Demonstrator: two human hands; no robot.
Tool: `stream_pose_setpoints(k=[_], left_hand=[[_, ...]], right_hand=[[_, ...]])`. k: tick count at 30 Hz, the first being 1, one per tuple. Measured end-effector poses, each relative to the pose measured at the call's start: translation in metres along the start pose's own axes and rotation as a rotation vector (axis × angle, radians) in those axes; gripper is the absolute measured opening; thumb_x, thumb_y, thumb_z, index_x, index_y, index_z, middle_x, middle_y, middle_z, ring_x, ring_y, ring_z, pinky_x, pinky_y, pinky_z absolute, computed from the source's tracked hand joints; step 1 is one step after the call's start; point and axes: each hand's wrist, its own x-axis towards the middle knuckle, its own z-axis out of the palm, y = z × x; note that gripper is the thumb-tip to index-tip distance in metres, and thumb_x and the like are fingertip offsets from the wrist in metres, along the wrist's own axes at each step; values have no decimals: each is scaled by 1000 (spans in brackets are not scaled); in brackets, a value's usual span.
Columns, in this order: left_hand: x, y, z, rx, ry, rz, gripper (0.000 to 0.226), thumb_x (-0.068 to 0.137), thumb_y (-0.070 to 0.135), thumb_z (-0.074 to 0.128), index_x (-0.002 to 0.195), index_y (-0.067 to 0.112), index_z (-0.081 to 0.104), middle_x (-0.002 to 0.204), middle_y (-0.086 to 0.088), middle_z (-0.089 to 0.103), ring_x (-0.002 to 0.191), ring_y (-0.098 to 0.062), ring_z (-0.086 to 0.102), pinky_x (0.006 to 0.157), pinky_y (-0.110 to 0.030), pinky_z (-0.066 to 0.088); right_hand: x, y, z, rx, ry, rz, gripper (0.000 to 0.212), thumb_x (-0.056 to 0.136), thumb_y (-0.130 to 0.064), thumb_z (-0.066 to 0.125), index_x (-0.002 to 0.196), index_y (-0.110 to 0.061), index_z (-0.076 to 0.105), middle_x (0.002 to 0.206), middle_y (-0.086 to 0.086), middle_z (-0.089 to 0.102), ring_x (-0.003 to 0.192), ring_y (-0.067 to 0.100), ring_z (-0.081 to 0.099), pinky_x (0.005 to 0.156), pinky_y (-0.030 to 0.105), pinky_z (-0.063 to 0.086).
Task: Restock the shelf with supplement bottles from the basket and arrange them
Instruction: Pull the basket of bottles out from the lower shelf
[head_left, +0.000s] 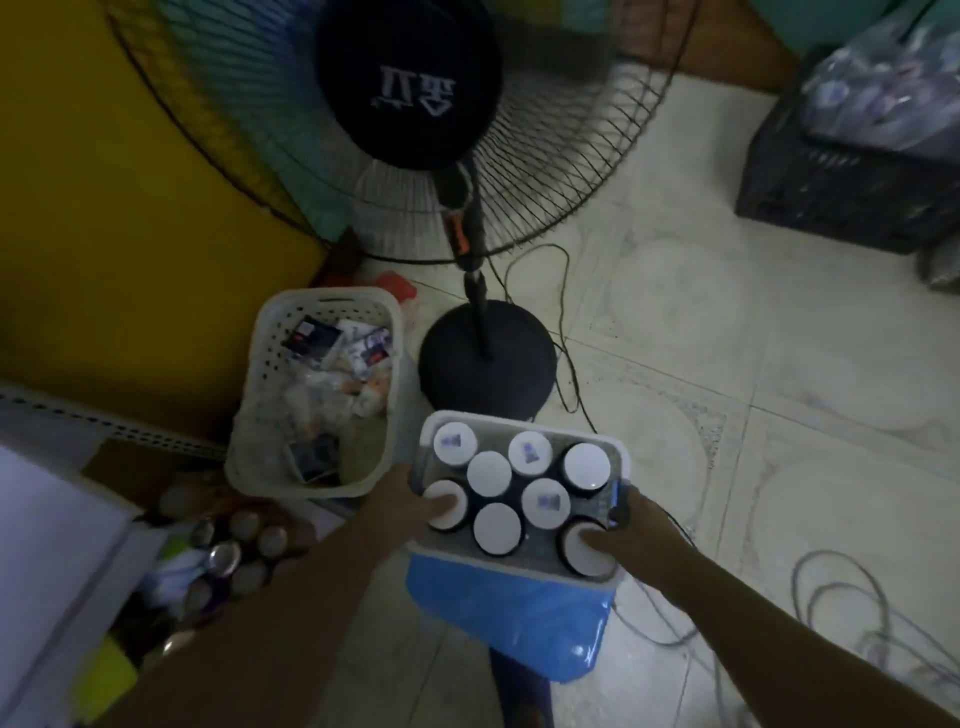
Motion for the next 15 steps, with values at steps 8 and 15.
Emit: stream_pose_setpoints(k=[8, 15], left_hand=[[-153, -31, -89, -472, 14, -63, 69, 48, 42, 89, 108, 17, 66, 96, -2, 71, 86, -22, 69, 69, -33, 57], [-291, -66, -157, -704, 402, -85, 23, 68, 29, 81, 83, 13, 73, 69, -2, 76, 58, -18, 71, 54, -28, 55]], right_hand=[[-75, -164, -32, -324, -343, -326, 44, 76, -17, 73, 116, -24, 57, 111, 4, 64, 94, 16, 60, 83, 32, 50], [-164, -323, 21, -600, -586, -655, 22, 76, -19, 75, 96, -22, 67, 98, -4, 69, 88, 9, 64, 71, 21, 49]])
